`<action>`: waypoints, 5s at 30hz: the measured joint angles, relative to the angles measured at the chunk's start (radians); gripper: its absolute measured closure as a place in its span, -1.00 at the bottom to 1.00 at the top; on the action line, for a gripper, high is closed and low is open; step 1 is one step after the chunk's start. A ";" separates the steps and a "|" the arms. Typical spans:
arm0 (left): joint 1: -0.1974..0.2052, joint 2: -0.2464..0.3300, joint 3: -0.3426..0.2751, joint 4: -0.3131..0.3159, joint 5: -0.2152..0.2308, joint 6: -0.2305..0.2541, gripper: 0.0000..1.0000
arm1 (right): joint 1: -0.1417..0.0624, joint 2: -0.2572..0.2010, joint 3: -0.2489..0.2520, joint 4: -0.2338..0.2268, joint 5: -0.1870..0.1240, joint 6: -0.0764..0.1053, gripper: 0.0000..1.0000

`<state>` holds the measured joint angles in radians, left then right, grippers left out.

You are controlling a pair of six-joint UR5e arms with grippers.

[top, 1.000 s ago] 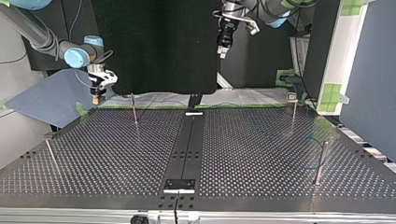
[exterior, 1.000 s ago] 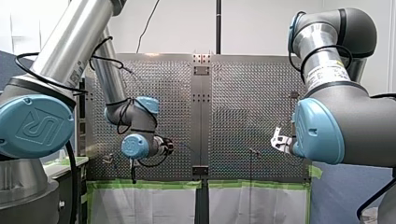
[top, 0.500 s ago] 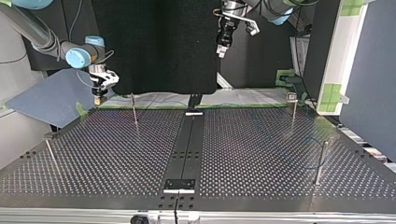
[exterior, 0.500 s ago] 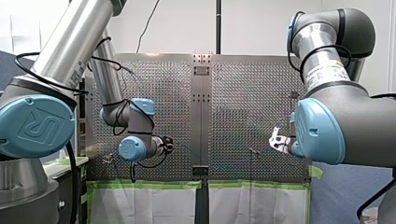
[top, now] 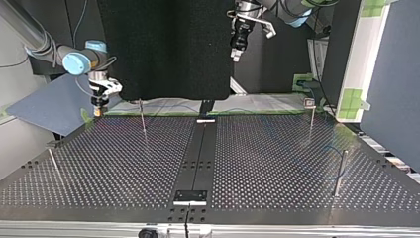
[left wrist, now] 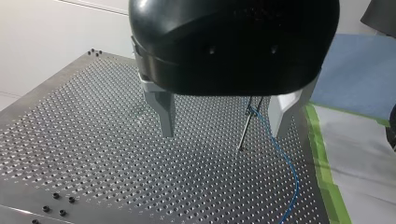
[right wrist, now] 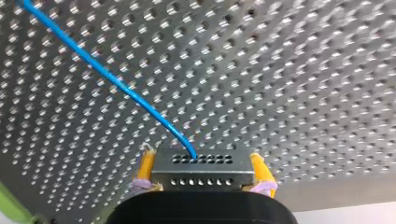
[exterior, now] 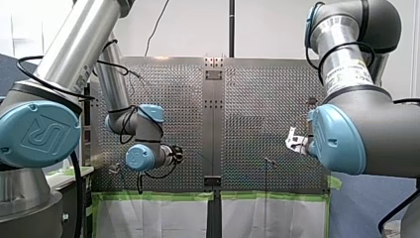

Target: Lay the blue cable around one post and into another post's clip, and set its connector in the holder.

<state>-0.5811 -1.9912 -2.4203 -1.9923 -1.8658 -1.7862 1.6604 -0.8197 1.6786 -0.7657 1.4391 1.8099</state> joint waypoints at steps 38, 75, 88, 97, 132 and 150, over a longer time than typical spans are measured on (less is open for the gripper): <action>0.003 0.000 0.000 -0.019 0.001 -0.011 -1.00 | 0.005 -0.287 -0.012 0.081 -0.006 0.090 1.00; 0.016 0.001 0.000 -0.039 0.001 -0.001 -1.00 | -0.033 -0.371 -0.026 0.184 0.003 0.053 1.00; 0.018 0.000 0.000 -0.053 0.001 0.006 -1.00 | -0.065 -0.359 -0.027 0.234 0.088 -0.025 1.00; 0.027 0.000 0.006 -0.068 0.013 0.008 -1.00 | -0.084 -0.354 -0.047 0.237 0.067 -0.048 1.00; 0.039 0.000 0.042 -0.186 0.015 0.023 -1.00 | -0.143 -0.284 -0.153 0.302 -0.187 -0.064 1.00; 0.043 0.001 0.047 -0.201 0.012 0.025 -1.00 | -0.145 -0.262 -0.182 0.314 -0.279 -0.072 1.00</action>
<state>-0.5384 -1.9907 -2.3732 -2.1934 -1.8535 -1.7610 1.5154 -1.0819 1.4971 -0.4515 1.1605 1.7380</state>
